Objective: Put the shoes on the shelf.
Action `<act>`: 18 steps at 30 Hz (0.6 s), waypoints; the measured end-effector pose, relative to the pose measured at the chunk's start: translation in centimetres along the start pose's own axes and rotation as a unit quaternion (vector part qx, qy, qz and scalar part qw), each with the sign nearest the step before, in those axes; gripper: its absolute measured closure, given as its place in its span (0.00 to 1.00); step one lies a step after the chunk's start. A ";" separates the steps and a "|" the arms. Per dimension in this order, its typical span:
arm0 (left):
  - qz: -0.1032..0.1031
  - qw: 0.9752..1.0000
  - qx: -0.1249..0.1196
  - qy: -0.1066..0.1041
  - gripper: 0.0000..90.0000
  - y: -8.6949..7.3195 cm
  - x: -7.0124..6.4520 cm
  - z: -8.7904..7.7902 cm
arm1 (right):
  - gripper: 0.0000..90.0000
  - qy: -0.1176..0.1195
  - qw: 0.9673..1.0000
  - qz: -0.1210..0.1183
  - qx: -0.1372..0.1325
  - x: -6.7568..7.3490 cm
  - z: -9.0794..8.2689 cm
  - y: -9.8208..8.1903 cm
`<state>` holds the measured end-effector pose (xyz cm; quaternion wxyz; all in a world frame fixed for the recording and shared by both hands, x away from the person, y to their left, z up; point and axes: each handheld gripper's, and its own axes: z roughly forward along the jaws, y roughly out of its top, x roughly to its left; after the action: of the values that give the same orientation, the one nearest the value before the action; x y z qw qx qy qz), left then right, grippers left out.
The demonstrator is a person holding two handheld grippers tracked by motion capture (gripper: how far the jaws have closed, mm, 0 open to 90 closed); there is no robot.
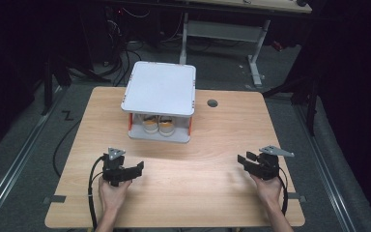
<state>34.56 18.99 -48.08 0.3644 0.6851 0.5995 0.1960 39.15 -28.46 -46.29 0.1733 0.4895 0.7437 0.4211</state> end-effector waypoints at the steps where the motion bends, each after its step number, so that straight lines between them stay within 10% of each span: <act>1: 0.000 1.000 0.001 0.001 0.18 0.0 0.0 0.1 | 0.57 -0.004 1.000 0.002 0.002 -0.2 0.1 -0.1; 18: 0.003 0.999 0.020 0.046 0.19 -0.2 0.6 2.7 | 0.54 -0.063 0.997 -0.012 0.037 -1.5 2.3 -1.4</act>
<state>36.43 18.84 -50.08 0.3222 0.6840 0.6175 0.2169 40.50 -28.93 -48.99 0.2065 0.5120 0.7524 0.3593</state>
